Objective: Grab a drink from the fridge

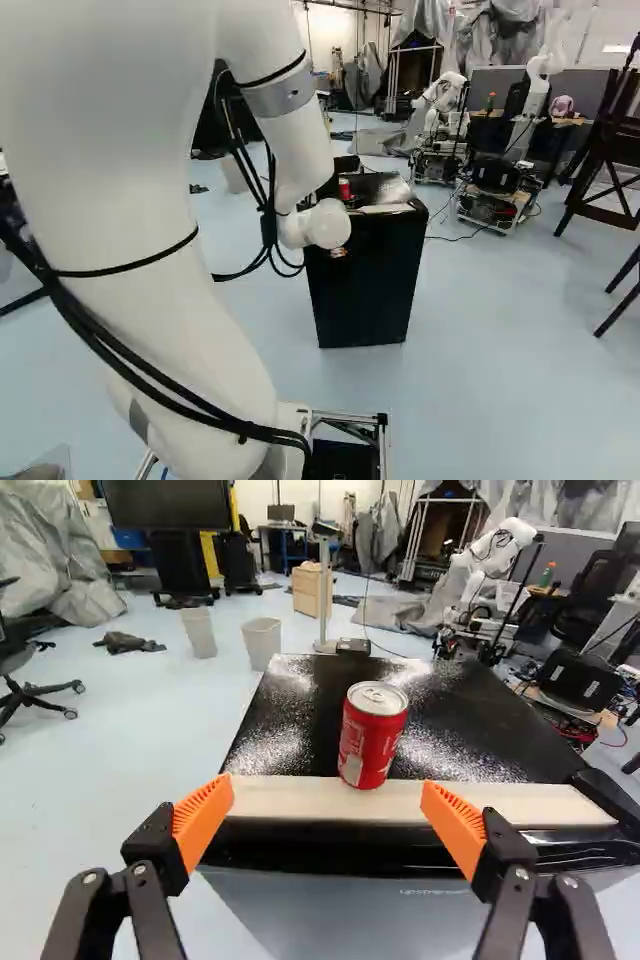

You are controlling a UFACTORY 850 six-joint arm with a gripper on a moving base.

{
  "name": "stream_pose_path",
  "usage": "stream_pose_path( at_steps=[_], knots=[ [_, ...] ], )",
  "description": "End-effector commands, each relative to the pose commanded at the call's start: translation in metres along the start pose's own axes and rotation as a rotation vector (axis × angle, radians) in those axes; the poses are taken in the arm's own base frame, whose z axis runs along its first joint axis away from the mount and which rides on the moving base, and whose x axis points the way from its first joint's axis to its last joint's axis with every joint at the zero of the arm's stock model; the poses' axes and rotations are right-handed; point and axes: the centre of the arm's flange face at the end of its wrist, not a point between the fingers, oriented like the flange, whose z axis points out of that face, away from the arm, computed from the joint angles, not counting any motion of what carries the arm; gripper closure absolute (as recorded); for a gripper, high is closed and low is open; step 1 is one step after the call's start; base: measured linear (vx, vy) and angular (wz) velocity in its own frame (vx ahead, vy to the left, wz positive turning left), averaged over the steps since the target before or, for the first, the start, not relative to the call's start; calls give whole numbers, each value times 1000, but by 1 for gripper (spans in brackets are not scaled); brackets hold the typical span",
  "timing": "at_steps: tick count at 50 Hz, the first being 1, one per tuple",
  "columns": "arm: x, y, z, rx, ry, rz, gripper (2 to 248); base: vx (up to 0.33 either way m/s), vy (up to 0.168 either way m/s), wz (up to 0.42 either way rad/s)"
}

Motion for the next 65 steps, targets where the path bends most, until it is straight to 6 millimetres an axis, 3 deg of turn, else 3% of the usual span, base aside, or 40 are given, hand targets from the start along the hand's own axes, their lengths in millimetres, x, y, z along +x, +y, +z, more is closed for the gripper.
stream_pose_path(
  at_steps=[28,65],
  knots=[
    [-16,8,23,-27,38,63,3,0,0,0],
    [-10,18,53,-31,80,69,3,0,0,0]
  ],
)
